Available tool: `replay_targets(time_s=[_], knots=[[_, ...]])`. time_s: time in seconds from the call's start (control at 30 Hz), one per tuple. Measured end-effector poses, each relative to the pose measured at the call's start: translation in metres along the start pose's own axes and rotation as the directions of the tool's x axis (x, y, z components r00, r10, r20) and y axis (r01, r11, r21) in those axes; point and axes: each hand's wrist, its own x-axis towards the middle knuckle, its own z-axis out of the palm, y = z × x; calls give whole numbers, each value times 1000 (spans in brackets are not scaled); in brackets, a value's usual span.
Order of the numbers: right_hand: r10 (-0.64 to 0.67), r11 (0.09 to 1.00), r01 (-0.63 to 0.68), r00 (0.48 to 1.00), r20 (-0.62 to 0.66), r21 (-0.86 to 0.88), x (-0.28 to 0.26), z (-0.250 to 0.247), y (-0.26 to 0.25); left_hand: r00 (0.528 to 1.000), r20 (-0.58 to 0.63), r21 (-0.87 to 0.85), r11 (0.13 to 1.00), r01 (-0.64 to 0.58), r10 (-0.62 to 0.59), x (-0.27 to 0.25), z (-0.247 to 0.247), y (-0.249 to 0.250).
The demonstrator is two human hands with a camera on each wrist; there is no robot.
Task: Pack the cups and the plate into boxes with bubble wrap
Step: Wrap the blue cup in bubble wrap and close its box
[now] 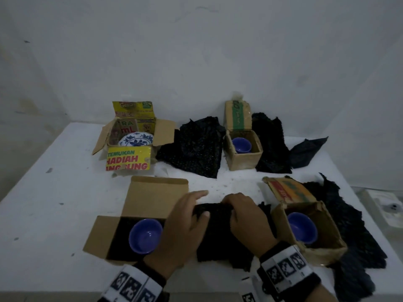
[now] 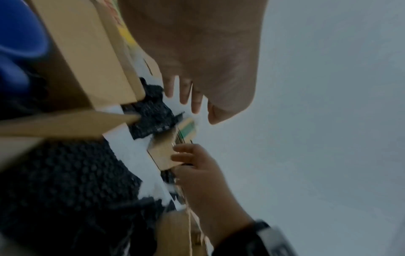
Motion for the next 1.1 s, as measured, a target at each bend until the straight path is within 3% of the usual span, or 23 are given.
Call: replay_targets(time_s=[0.1,0.17,0.3,0.43,0.57,0.77,0.87,1.1], knots=[[96,964,-9,945,313,-267,-5,1,49,986,166,23,1000,-20,16,4,49,16],[134,900,78,887,443,-429,-9,5,68,956,284,52,996,66,-78,4,78,14],[178,819,165,838,516,-550,-10,14,84,878,342,233,935,266,-335,3,116,-9],[180,832,162,827,533,-531,-7,18,88,816,353,375,868,324,-457,0,136,-28],[123,888,123,865,486,-444,-3,5,88,820,322,381,857,346,-474,7,144,-26],[-14,969,89,953,304,-233,13,-38,77,935,176,143,948,286,-309,25,130,-13],[-19,1000,19,965,262,3,24,-63,74,981,54,14,982,187,-187,43,110,-4],[-62,897,26,996,68,441,42,-87,44,1000,-1,14,1000,4,-4,68,29,12]])
